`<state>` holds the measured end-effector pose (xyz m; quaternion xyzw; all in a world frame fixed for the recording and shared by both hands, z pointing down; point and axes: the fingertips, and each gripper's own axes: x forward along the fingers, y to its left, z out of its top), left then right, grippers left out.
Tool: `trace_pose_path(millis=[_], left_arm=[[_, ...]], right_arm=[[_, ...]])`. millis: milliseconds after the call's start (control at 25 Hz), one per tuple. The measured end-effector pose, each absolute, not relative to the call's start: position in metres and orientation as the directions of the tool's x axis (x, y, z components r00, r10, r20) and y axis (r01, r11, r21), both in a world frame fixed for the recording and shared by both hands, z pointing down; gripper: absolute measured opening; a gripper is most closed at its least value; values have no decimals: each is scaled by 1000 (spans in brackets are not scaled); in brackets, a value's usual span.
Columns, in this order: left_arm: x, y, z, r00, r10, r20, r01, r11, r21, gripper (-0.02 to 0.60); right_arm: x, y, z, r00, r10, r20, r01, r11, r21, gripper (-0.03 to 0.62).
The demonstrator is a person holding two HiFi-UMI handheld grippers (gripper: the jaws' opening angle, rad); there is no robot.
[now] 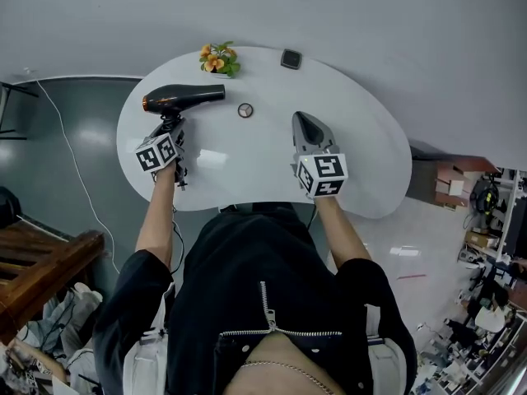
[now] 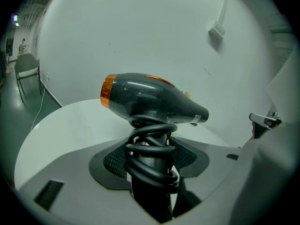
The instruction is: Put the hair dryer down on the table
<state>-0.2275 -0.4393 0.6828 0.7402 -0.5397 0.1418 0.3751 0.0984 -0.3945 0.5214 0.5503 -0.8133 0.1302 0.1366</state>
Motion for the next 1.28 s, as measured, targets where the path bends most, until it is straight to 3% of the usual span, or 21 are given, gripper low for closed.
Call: trace_pose_path(millis=[1280], left_arm=[[-231,-468,735,237,-610,756,-958,-18,286,262]], right_arm=[[118,-406,544,-341,-842,418,-937,339,-81,-2]])
